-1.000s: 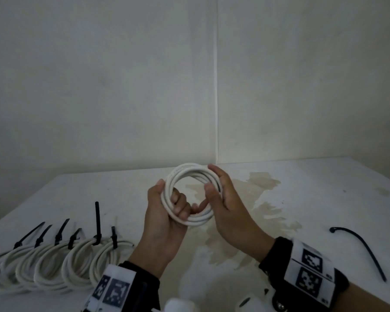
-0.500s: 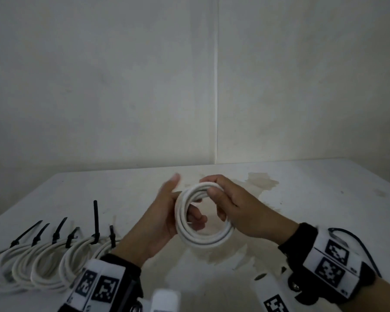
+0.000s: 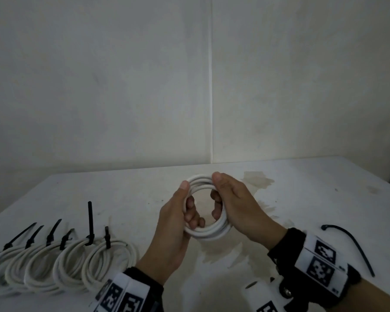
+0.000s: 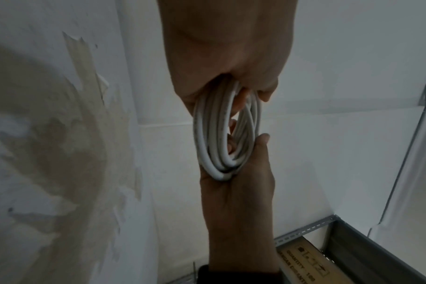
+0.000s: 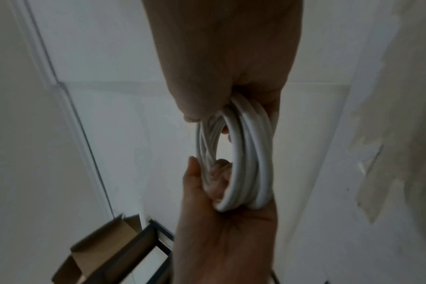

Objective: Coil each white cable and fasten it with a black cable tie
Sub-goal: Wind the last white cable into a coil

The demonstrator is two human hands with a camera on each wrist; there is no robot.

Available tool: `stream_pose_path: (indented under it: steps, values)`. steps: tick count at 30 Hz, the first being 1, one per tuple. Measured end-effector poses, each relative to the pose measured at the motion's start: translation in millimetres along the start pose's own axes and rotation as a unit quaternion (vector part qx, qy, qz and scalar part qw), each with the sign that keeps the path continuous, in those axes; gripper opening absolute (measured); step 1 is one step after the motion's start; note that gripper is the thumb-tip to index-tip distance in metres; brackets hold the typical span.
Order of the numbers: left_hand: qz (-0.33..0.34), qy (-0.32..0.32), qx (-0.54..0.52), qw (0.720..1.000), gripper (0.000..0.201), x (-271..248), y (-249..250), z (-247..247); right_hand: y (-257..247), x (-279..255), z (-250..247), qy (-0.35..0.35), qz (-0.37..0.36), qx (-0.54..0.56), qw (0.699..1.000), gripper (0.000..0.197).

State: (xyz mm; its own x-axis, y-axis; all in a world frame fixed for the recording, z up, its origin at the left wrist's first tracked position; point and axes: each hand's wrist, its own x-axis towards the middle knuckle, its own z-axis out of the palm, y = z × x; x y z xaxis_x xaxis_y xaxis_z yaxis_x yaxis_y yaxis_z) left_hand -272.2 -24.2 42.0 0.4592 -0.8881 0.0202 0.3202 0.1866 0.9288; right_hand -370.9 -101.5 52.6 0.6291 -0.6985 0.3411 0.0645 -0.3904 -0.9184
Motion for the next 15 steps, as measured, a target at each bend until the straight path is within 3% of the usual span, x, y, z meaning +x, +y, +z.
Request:
stream_pose_path:
  steps: [3,7,10,15]
  values:
    - [-0.044,-0.056,0.012,0.997,0.039,2.1,2.8,-8.3,3.8,-0.2,-4.0,0.010,-0.006,-0.014,1.000,0.032]
    - [-0.122,-0.119,0.035,0.985,0.057,8.8,22.7,-13.5,-0.7,0.5,-10.2,-0.059,-0.011,-0.051,0.997,0.037]
    - [-0.092,-0.081,0.094,0.988,0.055,6.4,21.9,-2.4,-6.6,2.9,-13.0,-0.088,-0.015,-0.077,0.993,0.045]
    - [-0.046,0.011,0.066,0.997,0.051,1.5,3.7,9.1,2.6,-1.7,-8.6,-0.046,-0.026,-0.034,0.998,0.058]
